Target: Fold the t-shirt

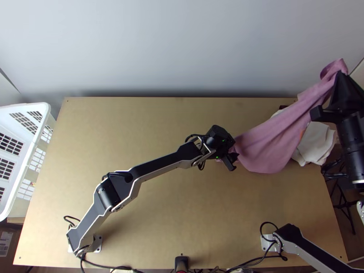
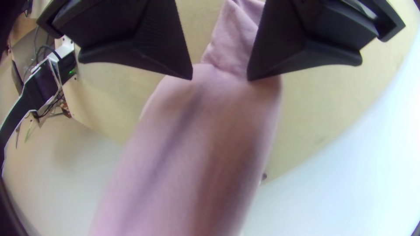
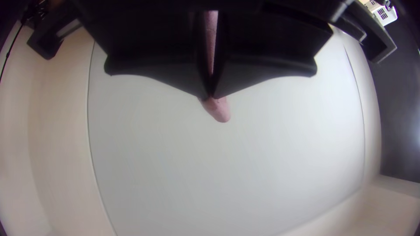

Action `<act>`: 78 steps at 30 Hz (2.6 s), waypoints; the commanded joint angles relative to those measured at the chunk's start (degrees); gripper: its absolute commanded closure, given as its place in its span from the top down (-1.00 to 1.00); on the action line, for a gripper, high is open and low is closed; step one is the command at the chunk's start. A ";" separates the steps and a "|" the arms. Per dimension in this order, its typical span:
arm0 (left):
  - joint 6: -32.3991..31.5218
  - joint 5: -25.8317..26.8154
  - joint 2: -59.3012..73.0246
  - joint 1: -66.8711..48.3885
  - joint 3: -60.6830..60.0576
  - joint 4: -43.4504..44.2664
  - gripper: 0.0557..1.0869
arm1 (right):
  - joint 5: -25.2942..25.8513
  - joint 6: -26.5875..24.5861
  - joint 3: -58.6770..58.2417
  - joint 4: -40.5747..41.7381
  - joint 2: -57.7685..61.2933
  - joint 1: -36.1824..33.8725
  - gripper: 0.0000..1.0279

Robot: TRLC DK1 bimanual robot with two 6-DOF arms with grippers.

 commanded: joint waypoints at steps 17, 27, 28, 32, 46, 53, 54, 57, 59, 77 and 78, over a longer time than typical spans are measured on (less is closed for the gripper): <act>-0.07 -0.98 -5.17 2.05 -7.68 0.17 0.74 | 0.03 -0.12 -1.75 2.65 0.57 -0.03 -0.92; -0.94 -1.33 -0.78 -1.47 -4.61 1.22 -0.09 | 0.03 -1.44 -1.31 2.65 0.49 -0.03 -0.92; -1.03 -1.42 -0.51 -1.64 -4.52 2.28 -0.70 | 0.03 -1.62 -1.23 2.73 0.49 -0.03 -0.92; -1.82 -2.91 -2.36 -0.23 -5.84 1.75 -0.72 | 0.03 -2.14 -0.44 2.91 0.66 -0.03 -0.92; -12.02 -1.42 -42.18 16.64 -19.46 -0.27 -0.72 | 0.12 -2.23 7.74 2.65 2.51 -1.17 -0.92; -12.19 0.87 -55.89 17.96 -29.13 -4.23 -0.72 | 0.03 -2.23 14.59 0.10 5.41 -1.17 -0.92; -12.72 1.13 -57.38 18.05 -30.80 -4.23 -0.72 | 0.03 -2.23 15.65 -0.78 5.76 -1.17 -0.92; -15.18 4.65 -61.69 18.49 -35.19 -4.23 -0.72 | -0.06 -1.70 21.10 -3.95 7.34 -0.82 -0.93; -17.29 8.43 -64.59 18.40 -38.53 -4.31 -0.72 | -0.15 -1.44 27.07 -8.25 9.36 0.50 -0.93; -18.00 11.42 -67.93 17.08 -44.07 -3.26 -0.60 | -3.14 3.31 33.31 -18.54 12.00 2.79 -0.95; -18.17 13.26 -67.75 16.20 -44.16 -3.96 -0.39 | -3.14 3.31 32.79 -18.36 12.00 2.79 -0.95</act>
